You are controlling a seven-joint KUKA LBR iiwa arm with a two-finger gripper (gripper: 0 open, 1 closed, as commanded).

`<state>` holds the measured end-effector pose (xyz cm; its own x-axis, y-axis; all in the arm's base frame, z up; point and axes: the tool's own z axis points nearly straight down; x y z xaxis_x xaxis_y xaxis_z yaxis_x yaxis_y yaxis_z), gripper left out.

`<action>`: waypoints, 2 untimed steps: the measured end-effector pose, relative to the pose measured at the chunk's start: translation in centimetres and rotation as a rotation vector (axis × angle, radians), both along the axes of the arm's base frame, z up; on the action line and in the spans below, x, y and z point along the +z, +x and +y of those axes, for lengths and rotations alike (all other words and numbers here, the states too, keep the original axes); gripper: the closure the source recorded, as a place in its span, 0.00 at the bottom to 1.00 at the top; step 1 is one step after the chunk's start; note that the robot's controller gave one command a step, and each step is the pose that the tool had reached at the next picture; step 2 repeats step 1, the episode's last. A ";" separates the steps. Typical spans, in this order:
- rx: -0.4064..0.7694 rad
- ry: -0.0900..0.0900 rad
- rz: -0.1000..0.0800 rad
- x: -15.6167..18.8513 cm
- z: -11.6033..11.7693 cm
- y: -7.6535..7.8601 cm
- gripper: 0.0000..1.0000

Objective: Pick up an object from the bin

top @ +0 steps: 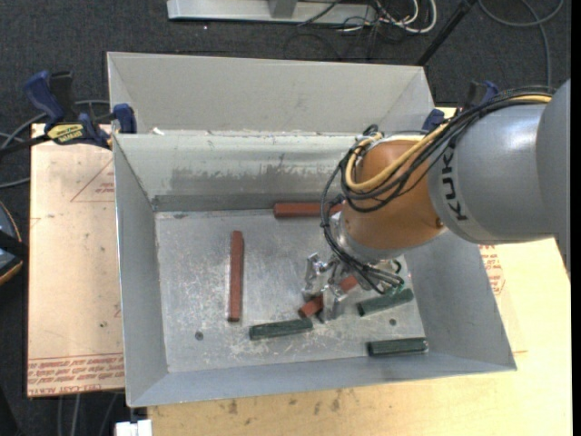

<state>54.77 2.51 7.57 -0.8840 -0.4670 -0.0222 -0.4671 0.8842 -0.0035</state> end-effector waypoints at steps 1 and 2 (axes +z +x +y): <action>0.083 -0.006 0.018 13.1 0.3 -0.5 1.00; 0.083 -0.006 0.018 13.1 0.3 -0.5 1.00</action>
Offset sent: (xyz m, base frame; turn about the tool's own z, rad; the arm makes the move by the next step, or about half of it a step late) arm 0.0000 0.0000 0.0000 0.0000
